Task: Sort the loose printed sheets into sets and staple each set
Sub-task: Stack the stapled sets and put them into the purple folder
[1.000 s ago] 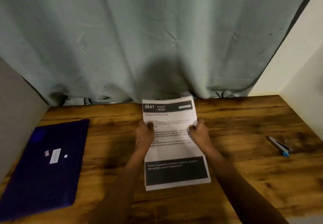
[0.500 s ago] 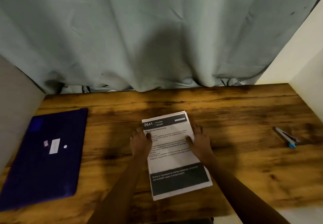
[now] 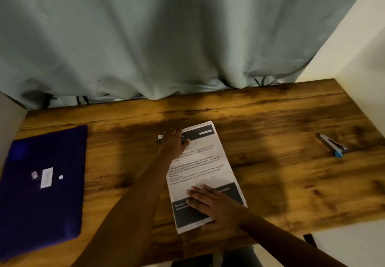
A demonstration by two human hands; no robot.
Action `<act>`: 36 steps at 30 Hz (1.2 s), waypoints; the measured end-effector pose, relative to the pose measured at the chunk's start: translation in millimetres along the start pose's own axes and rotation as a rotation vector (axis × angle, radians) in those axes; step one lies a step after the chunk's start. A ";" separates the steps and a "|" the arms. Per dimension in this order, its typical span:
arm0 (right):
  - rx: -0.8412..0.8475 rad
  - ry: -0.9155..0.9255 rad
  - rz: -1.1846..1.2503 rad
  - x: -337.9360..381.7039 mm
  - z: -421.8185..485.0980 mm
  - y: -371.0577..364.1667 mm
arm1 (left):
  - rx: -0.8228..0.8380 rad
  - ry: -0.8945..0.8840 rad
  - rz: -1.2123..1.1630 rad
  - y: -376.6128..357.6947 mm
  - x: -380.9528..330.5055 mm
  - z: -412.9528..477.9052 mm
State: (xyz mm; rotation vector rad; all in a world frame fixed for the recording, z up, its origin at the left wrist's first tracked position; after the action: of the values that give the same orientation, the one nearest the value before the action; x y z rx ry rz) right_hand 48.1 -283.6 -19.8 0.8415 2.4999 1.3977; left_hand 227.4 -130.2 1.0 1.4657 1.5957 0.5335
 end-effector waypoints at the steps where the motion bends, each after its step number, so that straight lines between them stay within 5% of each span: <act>1: -0.005 0.005 -0.001 -0.7 0.7 -0.4 | 0.005 0.001 0.008 0.1 -0.3 1.9; 15: -0.067 0.004 -0.104 -0.2 16.2 -15.3 | -0.092 -0.004 0.141 -0.3 -6.7 16.1; 22: -0.160 0.021 0.209 -6.9 -3.1 5.2 | -0.165 -0.029 -0.017 -3.2 0.9 5.8; 24: -0.313 -0.073 0.425 -20.3 -12.3 14.7 | -0.256 0.008 -0.259 -12.4 9.6 -11.1; 28: -0.585 -0.545 0.943 -66.8 -24.2 14.3 | -0.412 0.181 -0.754 -50.3 28.4 -59.1; 31: -0.608 -0.746 1.173 -90.2 -20.9 9.7 | -0.378 0.282 -0.851 -79.9 30.2 -84.4; 36: -0.585 -0.837 1.229 -100.2 -9.6 11.3 | -0.333 0.210 -0.869 -93.6 11.2 -92.8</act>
State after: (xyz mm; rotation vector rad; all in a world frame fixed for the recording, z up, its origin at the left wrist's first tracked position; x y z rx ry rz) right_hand 131.9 -340.4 -18.4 2.2860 0.7766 1.3598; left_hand 99.1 -116.9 -28.4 0.3930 1.9919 0.4081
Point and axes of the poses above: each hand's wrist, its own z-axis towards the middle knuckle, its own y-axis out of the back of the hand, x = y × z, the point moved 4 cm from there along z, towards the middle knuckle, and after that the axes turned 15 degrees about x, right-handed, at the moved point
